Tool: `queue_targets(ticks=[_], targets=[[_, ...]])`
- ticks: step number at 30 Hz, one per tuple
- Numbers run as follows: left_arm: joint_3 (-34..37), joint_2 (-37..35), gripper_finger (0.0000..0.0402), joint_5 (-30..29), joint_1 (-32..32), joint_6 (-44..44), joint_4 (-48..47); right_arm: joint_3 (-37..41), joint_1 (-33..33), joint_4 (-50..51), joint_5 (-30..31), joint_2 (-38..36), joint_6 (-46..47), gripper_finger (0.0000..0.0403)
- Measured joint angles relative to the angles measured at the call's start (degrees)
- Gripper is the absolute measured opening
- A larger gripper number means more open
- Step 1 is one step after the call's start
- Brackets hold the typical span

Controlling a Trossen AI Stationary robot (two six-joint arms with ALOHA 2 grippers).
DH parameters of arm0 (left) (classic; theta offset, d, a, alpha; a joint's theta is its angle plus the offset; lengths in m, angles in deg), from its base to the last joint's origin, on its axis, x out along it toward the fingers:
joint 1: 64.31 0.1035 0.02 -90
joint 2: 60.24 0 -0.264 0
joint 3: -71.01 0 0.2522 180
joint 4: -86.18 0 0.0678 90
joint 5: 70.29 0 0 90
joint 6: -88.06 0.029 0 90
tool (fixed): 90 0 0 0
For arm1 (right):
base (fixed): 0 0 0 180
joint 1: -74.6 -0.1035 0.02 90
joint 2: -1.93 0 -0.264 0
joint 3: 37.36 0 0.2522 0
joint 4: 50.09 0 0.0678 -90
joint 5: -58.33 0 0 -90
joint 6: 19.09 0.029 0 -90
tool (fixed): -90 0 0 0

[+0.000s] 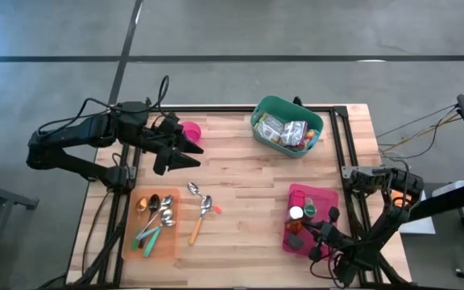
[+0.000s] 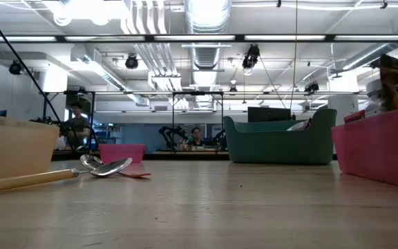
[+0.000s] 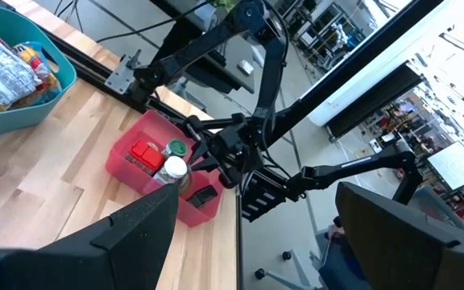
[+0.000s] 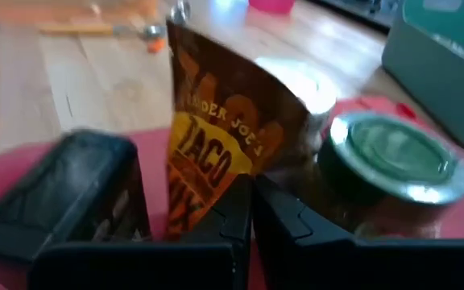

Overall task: Pick & Place Food Item
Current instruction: Put the orange seasoning bag into the pink bin

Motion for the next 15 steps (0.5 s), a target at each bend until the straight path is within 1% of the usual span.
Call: queue_targets(ticks=[5, 15], targets=[[0.00, 0.00, 0.0341, 0.00, 0.01, 0.01, -0.01, -0.02, 0.02, -0.20, -3.19, -0.04, 1.81, 0.0008], [0.00, 0.04, 0.0341, 0.00, 0.02, 0.00, -0.02, -0.02, 0.02, -0.05, -3.51, -0.04, 2.50, 0.0008]])
